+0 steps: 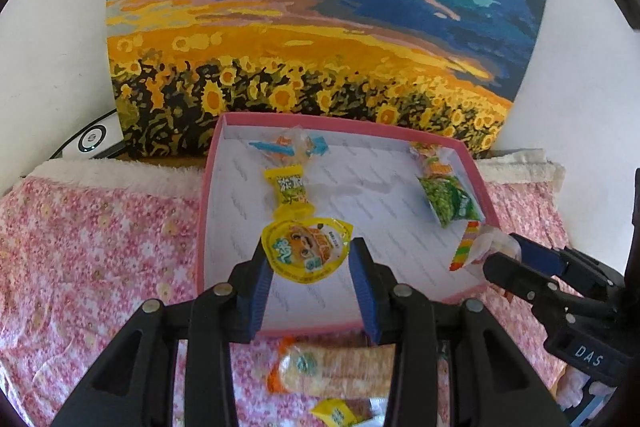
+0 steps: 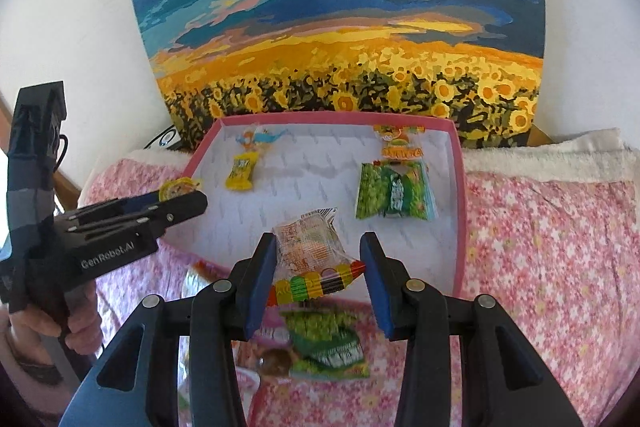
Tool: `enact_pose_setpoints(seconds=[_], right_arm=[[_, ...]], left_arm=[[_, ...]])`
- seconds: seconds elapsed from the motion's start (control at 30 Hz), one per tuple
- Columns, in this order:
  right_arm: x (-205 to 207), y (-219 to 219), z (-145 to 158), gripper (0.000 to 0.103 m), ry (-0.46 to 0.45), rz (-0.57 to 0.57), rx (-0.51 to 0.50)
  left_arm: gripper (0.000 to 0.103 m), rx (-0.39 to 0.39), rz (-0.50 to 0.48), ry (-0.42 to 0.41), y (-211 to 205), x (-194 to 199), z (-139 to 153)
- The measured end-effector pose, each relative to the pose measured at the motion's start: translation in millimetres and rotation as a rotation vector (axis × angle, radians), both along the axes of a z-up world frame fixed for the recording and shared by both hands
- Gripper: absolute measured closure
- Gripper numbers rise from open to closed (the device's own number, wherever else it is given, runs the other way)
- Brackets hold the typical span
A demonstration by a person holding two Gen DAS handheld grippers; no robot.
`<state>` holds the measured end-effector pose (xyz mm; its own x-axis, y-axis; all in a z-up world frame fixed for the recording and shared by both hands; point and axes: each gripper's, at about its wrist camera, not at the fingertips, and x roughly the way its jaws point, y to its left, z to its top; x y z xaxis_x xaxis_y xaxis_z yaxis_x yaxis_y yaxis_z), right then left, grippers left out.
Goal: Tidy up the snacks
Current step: 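Carry the jelly cup in left tool while right tool carries candy pack into pink box, then open left tool releasing the jelly cup while right tool releases the candy pack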
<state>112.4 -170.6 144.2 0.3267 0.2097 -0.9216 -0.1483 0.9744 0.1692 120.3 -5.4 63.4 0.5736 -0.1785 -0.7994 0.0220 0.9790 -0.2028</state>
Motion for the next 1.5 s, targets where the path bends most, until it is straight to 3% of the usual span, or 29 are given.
enact_pose_setpoints(seconds=[0.4,0.77,1.47,1.5], right_arm=[[34,9,-27,0.059,0.044,0.001,0.014],[57,13,-54,0.059,0.072,0.011,0.017],[79,27,-90,0.059,0.108,0.021,0.018],[80,27,-90,0.059,0.108,0.021,0.017]], left_arm=[[0.063,0.006,-0.007,0.097,-7,36,-31],[0.063,0.020,-0.015,0.134,-5,70,-52],[0.063,0.063,-0.037,0.110,-4,110,-61],[0.063,0.072,-0.001,0.097,-5,110,-61]])
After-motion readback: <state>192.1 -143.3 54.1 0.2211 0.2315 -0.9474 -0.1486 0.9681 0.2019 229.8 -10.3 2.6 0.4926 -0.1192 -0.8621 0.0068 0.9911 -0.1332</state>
